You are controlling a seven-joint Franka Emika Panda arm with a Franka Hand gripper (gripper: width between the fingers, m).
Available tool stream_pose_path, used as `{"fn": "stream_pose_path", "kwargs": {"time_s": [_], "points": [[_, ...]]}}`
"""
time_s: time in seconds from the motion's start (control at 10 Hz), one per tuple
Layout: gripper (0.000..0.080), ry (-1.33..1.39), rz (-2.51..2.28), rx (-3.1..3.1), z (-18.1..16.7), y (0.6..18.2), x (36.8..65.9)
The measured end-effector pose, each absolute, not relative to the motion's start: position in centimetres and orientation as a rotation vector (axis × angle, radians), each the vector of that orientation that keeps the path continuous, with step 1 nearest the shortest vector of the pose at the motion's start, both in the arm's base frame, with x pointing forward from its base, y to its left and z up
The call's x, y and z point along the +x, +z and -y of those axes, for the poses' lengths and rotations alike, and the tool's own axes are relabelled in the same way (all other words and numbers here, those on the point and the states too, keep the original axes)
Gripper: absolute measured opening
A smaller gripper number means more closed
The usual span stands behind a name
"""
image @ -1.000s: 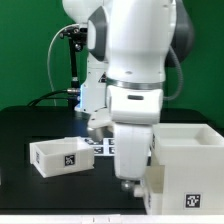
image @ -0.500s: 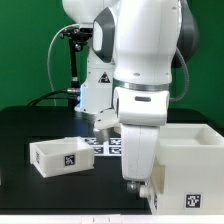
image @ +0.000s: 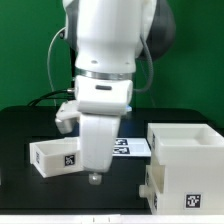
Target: Assemble drawer
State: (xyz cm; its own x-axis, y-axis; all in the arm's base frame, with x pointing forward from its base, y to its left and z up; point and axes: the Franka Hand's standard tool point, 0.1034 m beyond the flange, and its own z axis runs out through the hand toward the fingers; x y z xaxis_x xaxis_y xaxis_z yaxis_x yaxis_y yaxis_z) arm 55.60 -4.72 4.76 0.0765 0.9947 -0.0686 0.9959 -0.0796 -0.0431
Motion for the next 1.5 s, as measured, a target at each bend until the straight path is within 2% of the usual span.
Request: {"fn": "stream_pose_path", "kwargs": {"time_s": [0.6, 0.7, 0.9, 1.1, 1.5], "points": [[0.0649, -0.128, -2.125, 2.295, 4.6, 4.5, 55.5], [0.0649, -0.112, -2.085, 2.322, 4.8, 4.8, 55.5], [0.0649, -0.085, -1.932, 2.418, 6.5, 6.6, 53.2], [0.0649, -0.082, -1.779, 2.521, 6.7, 8.0, 51.9], [0.0649, -0.087, -1.771, 2.536, 6.8, 7.9, 51.5]]}}
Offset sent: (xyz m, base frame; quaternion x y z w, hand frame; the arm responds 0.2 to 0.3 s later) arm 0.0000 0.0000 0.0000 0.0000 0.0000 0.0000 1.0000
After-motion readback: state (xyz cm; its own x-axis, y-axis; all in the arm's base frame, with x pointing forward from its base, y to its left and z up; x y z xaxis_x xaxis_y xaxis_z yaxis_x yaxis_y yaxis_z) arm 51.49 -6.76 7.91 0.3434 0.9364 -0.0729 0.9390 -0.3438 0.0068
